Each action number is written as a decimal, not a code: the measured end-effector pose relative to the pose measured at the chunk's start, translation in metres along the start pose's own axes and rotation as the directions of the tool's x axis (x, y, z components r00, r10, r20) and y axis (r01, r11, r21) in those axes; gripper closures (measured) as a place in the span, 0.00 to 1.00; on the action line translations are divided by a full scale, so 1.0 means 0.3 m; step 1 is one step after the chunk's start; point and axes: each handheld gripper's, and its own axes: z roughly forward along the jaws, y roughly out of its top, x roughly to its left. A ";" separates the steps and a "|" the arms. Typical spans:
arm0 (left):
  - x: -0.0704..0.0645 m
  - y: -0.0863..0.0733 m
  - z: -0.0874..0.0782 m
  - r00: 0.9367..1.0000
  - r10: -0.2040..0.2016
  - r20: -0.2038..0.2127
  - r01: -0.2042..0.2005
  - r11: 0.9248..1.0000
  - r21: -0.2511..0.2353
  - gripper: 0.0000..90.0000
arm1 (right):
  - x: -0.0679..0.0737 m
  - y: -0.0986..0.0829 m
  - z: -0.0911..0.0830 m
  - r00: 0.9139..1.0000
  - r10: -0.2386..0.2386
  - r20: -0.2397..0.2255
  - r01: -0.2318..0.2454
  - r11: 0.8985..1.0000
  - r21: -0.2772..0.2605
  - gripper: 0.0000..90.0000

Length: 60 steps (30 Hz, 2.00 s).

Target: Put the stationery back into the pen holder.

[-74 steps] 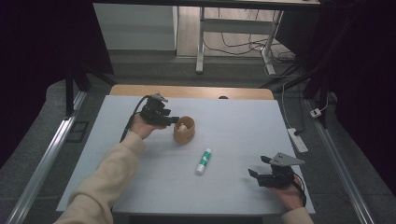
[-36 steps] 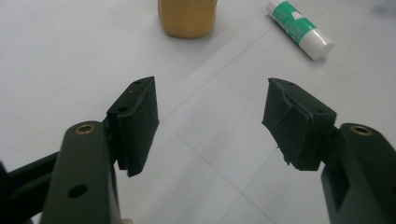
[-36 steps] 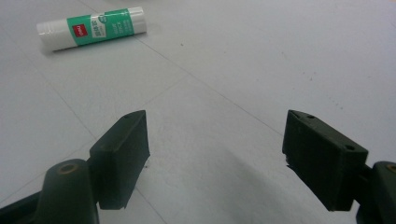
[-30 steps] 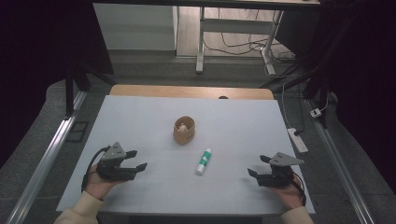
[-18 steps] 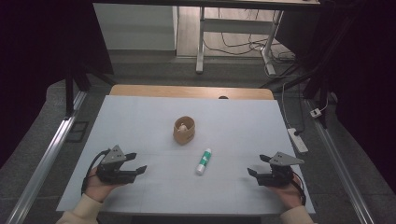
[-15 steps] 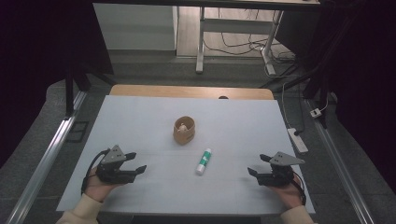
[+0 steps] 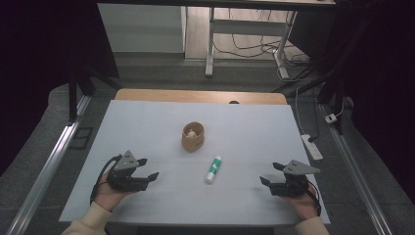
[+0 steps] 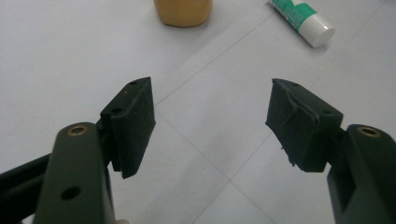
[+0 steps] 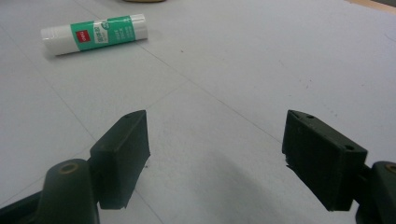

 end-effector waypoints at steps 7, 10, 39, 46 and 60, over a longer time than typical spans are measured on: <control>-0.030 0.048 0.033 0.999 0.013 0.030 -0.013 1.000 0.010 0.35 | 0.002 0.000 0.000 1.000 -0.005 0.002 0.005 1.000 0.004 0.25; -0.046 0.071 0.050 0.999 0.021 0.046 -0.022 1.000 0.018 0.35 | 0.002 0.000 0.000 1.000 -0.004 0.002 0.004 1.000 0.005 0.25; -0.251 0.320 0.325 0.979 0.113 0.172 -0.139 0.979 0.148 0.34 | 0.005 -0.003 0.004 1.000 -0.018 -0.003 0.018 1.000 0.020 0.25; -0.260 0.330 0.401 0.982 0.085 0.171 -0.120 0.972 0.204 0.32 | 0.005 -0.004 0.007 1.000 -0.020 -0.004 0.021 0.999 0.026 0.25; -0.299 0.339 0.514 0.987 0.077 0.138 -0.112 0.955 0.274 0.34 | 0.004 -0.006 0.011 1.000 -0.024 0.004 0.024 0.999 0.044 0.26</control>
